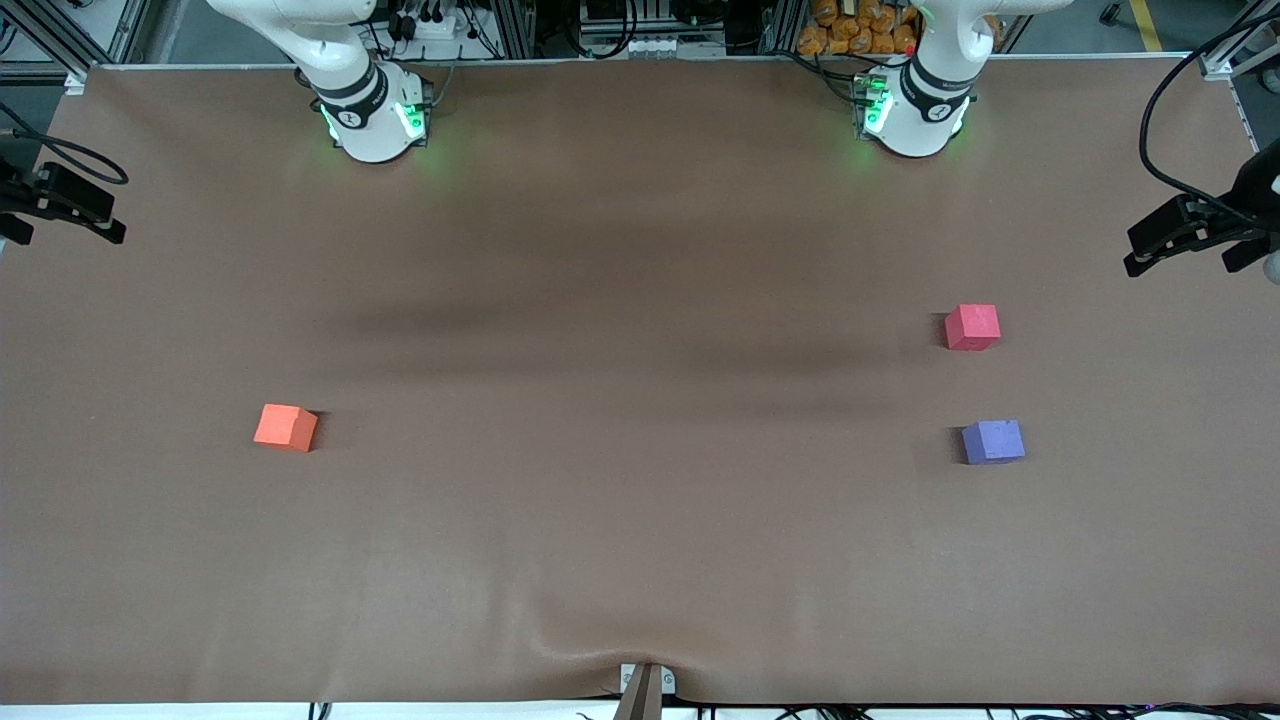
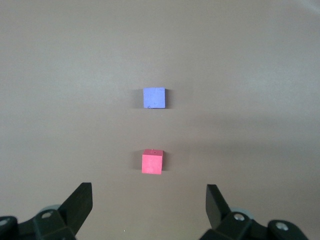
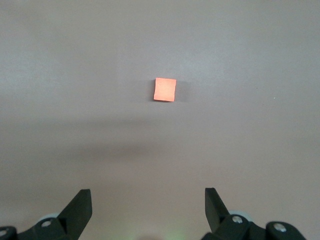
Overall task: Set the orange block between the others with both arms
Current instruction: 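Move the right gripper out toward the orange cube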
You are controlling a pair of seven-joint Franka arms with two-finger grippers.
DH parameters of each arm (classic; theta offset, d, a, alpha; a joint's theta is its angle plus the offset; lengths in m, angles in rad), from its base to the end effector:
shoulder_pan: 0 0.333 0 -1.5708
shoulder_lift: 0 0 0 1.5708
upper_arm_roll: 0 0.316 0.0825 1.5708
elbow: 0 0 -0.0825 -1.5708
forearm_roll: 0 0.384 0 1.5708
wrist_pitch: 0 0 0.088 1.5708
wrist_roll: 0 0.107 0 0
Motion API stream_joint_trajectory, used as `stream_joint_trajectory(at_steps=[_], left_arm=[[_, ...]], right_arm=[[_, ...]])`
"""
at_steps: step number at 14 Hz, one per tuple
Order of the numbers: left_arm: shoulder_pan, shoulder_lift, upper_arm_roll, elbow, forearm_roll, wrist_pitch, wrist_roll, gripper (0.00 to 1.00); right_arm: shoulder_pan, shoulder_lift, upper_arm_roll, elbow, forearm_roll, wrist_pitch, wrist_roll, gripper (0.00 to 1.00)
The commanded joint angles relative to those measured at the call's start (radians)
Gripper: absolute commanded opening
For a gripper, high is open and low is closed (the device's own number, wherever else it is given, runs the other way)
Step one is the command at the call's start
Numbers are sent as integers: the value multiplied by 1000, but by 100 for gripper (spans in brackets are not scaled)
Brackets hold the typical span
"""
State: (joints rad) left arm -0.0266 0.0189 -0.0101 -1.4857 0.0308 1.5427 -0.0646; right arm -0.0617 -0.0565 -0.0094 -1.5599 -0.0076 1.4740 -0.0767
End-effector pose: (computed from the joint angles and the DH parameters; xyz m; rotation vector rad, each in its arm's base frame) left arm 0.5579 -0.0170 0.6516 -3.1120 -0.0457 -0.0616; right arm 0.5255 -0.0385 0.6518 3.1364 0.0078 -0.0468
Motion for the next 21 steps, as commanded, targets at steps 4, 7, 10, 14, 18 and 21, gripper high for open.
stream_joint_trajectory(at_steps=[4,7,10,14,18,21], left_arm=[[5,-1,2,18,-2,-27,15,100],[7,1,2,12,-14,-27,22,100],[4,3,1,7,-17,-27,20,100],[-3,9,1,10,-19,-26,19,100],[-4,9,1,8,-19,-26,20,100],[-1,9,1,5,-19,-26,20,100]], right_arm=[[-7,3,9,9,-5,0,5,100],[-7,4,8,9,-5,0,5,100],[-7,7,8,6,-5,0,5,100],[-7,20,8,-37,-6,60,3,100],[-12,46,6,-115,-12,153,3,100],[-13,83,6,-207,-14,282,3,100]])
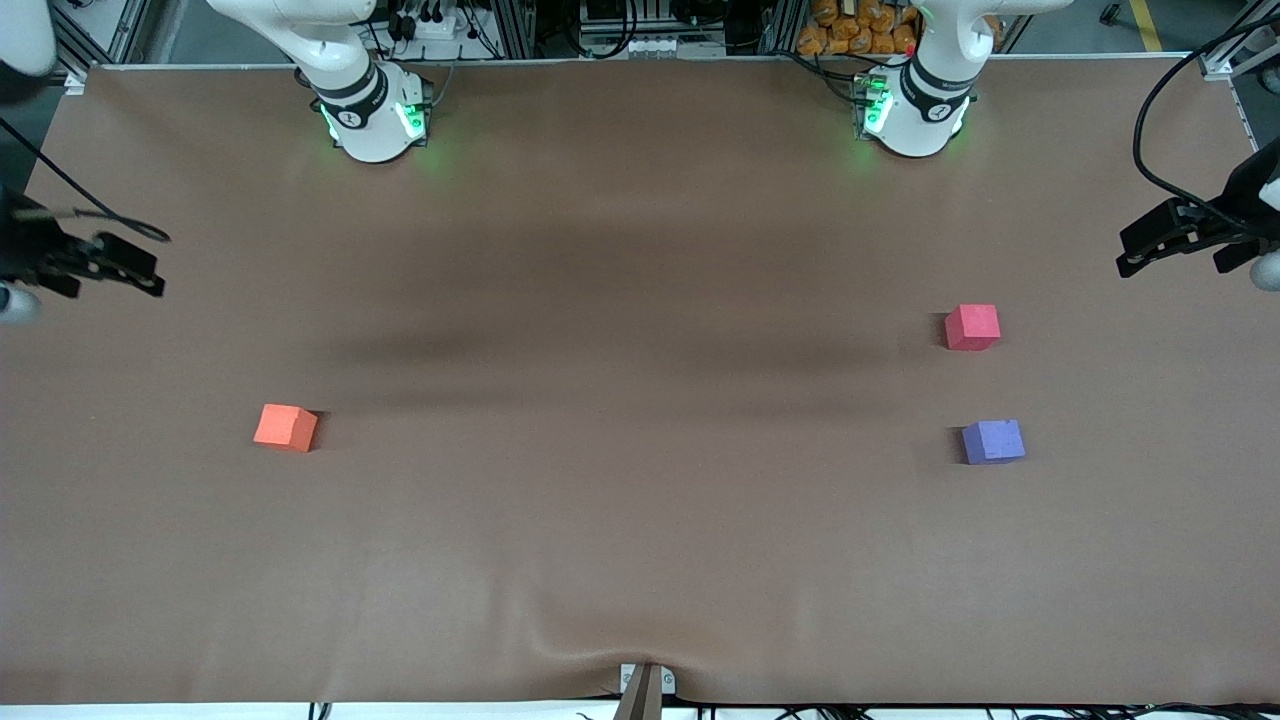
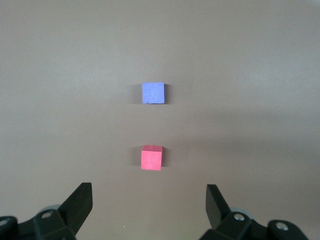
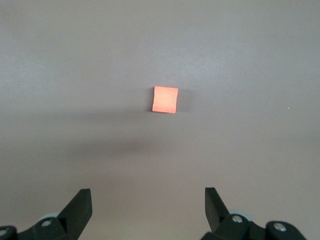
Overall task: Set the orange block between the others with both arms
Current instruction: 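Move the right gripper out toward the orange cube, then lower the open right gripper around the orange cube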
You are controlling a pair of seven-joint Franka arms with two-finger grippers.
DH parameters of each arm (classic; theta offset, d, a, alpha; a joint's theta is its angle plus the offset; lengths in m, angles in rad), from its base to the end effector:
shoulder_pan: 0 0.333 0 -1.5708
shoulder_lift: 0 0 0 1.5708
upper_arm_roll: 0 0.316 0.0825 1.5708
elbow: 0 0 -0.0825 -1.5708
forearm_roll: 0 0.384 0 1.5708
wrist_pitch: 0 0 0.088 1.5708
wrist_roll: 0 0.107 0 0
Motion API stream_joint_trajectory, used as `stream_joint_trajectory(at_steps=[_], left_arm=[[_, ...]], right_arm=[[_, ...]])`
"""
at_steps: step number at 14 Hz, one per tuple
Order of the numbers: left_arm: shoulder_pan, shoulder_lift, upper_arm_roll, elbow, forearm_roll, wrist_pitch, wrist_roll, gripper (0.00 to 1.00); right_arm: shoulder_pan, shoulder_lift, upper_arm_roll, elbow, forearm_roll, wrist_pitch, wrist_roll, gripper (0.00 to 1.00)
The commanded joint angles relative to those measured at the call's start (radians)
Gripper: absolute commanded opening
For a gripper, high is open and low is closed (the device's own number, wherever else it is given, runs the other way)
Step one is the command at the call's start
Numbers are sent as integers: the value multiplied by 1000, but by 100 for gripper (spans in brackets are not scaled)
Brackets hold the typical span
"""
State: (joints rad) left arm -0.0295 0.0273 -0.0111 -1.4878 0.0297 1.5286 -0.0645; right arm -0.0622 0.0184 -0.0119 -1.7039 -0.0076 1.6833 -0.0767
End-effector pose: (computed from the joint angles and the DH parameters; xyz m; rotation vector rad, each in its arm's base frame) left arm 0.5590 -0.0193 0.6446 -3.1126 -0.0395 -0.0234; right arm 0.5625 -0.0424 0.5607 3.1362 0.0056 -0.0619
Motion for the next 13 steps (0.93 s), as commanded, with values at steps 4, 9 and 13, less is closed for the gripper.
stream_joint_trajectory(at_steps=[4,9,13], left_arm=[[3,0,2,6,-17,-11,19,100],[7,2,2,3,-17,-11,19,100],[10,2,2,0,-17,-11,11,100]], right_arm=[[-36,72,9,-195,-15,263,0,100],[-53,205,9,-280,-15,452,-8,100],[-56,310,9,-280,-15,562,-54,100]])
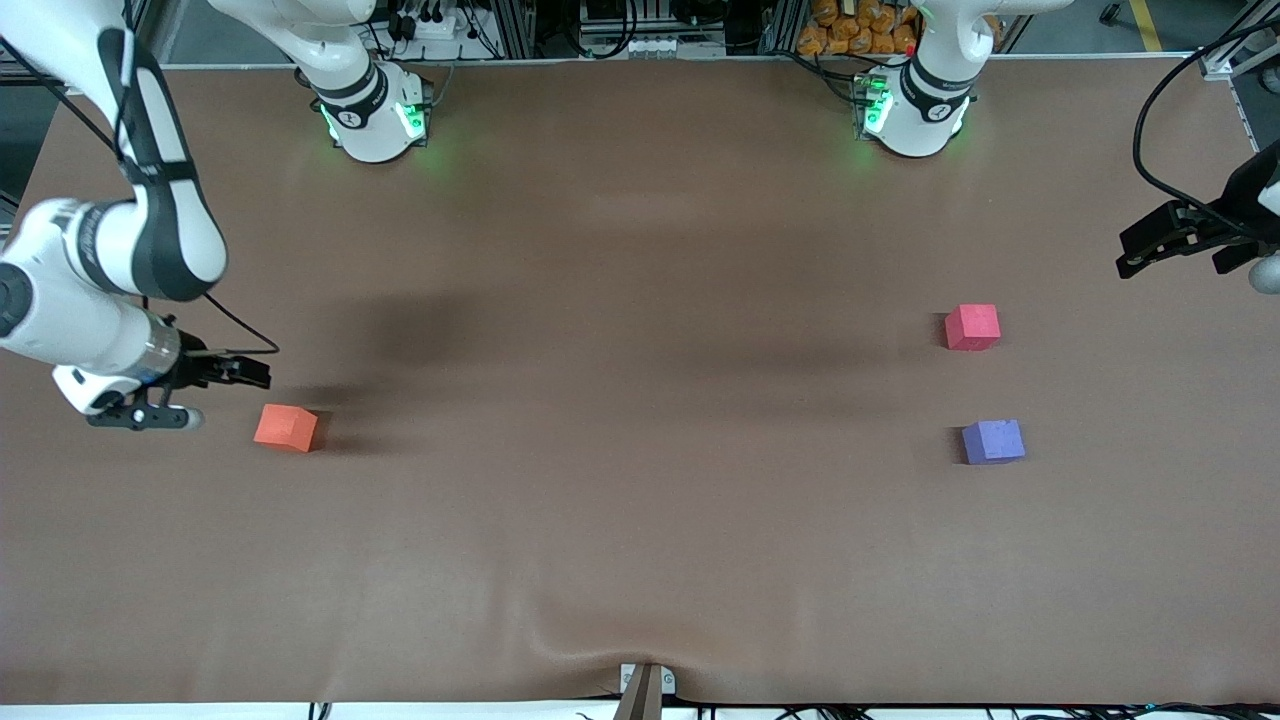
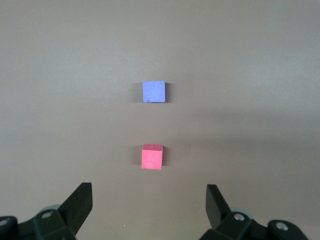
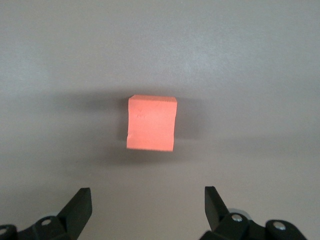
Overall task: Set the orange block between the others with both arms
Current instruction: 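Lower the open right gripper around the orange cube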
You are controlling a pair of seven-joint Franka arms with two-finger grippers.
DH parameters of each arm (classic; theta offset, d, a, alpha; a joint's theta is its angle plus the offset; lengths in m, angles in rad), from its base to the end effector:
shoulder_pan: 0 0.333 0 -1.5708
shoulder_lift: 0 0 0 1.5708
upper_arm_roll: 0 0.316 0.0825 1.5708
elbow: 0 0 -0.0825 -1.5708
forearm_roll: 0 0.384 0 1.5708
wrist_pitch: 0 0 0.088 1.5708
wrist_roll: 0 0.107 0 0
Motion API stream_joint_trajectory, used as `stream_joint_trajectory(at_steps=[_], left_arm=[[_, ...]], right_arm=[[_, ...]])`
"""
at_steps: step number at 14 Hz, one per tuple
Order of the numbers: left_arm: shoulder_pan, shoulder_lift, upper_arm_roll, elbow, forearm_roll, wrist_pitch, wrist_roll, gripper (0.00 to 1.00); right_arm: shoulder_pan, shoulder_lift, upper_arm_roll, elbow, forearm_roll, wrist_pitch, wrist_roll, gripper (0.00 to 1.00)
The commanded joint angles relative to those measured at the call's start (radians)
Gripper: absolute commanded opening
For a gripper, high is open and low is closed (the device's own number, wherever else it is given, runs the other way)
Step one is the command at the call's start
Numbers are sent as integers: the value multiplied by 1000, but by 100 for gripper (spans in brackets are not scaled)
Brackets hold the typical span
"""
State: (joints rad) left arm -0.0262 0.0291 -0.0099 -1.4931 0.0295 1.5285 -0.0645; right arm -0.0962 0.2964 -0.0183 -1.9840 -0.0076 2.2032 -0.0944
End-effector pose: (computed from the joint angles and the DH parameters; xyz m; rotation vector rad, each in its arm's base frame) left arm 0.5596 -0.0169 0.6411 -3.1124 -0.0463 -0.0121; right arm 0.5919 -0.0680 0.3101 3.1359 -0.0232 -0.1222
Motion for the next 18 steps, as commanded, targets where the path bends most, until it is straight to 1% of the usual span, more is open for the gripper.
stream_joint_trajectory(at_steps=[1,4,7,18], left_arm=[[5,0,1,2,-17,-11,5,100],[5,0,1,-1,-17,-14,2,100],[8,2,2,5,-14,-14,15,100],[-12,11,-2,11,-2,-13,20,100]], right_arm=[[-20,39,15,2,-15,46,-38,100],[-22,65,15,4,-17,75,-41,100],[-53,96,17,7,-15,111,-96,100],[-46,105,17,7,-15,116,-99,100]])
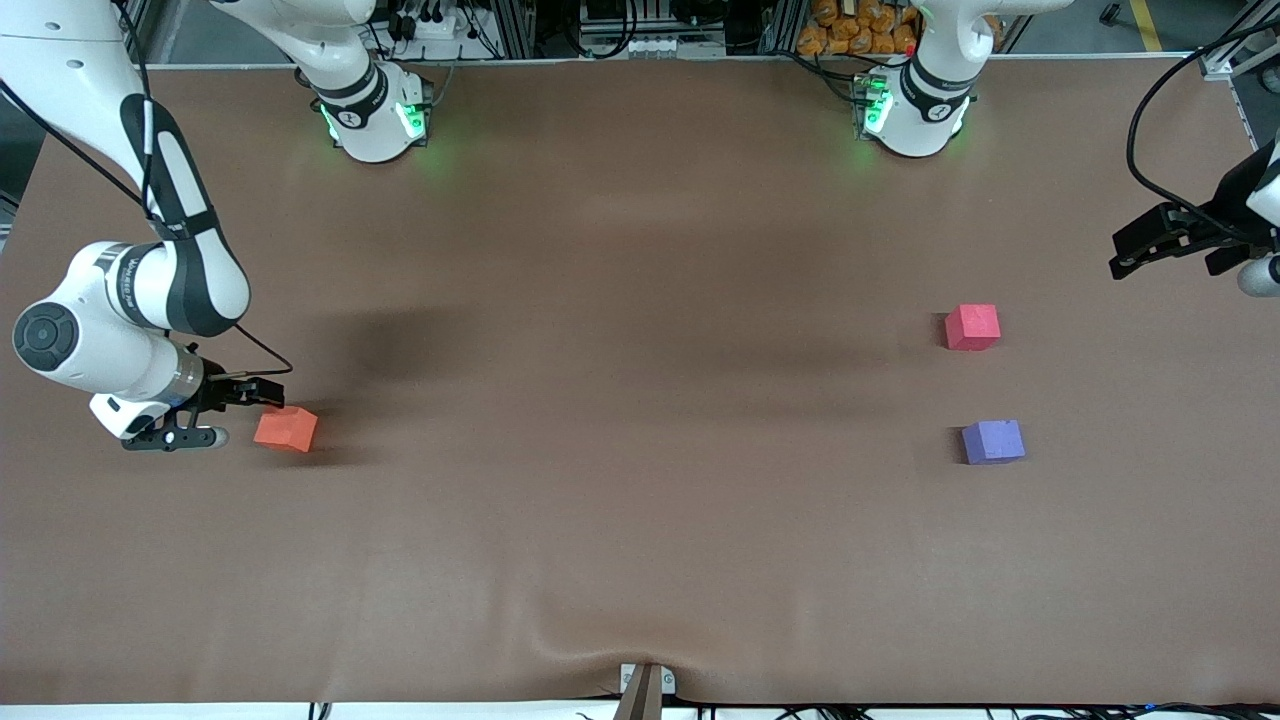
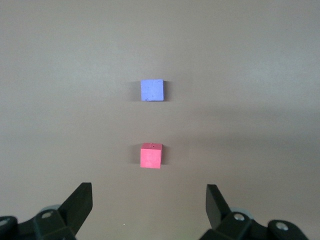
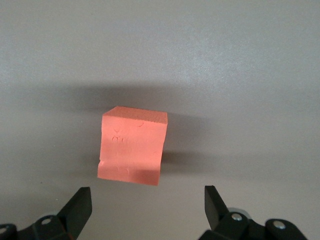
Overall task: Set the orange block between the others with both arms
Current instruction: 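Lower the open right gripper around the orange cube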
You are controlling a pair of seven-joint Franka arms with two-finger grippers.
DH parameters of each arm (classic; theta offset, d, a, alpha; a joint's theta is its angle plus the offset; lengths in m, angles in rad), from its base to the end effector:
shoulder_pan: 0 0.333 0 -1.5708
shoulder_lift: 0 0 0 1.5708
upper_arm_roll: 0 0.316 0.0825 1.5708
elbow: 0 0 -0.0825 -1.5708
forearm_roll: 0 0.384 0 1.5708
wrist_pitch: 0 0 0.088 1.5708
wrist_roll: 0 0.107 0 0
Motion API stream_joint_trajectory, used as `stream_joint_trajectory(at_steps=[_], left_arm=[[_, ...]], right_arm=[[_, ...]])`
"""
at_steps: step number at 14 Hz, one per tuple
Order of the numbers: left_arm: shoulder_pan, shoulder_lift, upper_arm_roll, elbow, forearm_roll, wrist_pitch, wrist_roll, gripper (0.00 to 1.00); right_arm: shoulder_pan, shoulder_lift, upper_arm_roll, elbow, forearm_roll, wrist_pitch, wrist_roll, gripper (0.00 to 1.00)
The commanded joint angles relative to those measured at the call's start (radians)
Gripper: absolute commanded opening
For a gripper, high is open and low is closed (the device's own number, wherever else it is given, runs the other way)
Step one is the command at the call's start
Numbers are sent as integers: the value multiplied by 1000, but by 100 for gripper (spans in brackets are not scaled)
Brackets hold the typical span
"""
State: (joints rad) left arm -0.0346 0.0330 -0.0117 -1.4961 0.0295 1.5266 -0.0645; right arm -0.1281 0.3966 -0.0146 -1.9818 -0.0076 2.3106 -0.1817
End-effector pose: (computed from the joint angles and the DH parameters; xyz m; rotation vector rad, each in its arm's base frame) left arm 0.5604 -0.0226 0.6374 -3.1123 -0.0303 0.0014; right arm 0.5976 -0.0857 0.2594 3.1389 0.0710 -0.1079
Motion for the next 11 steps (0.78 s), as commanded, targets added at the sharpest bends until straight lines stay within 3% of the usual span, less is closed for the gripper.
stream_joint_trajectory(at_steps=[1,6,11], left_arm=[[-4,7,-1,13,-2,-13,19,100],[-27,16,-4,11,-3,-13,6,100],[-33,18,-8,11,-5,-13,2,100]], right_arm=[[-13,7,13,5,-15,9,-12,100],[-10,34,15,26,-12,12,-12,100],[-2,132,16,84,-5,26,-9,100]])
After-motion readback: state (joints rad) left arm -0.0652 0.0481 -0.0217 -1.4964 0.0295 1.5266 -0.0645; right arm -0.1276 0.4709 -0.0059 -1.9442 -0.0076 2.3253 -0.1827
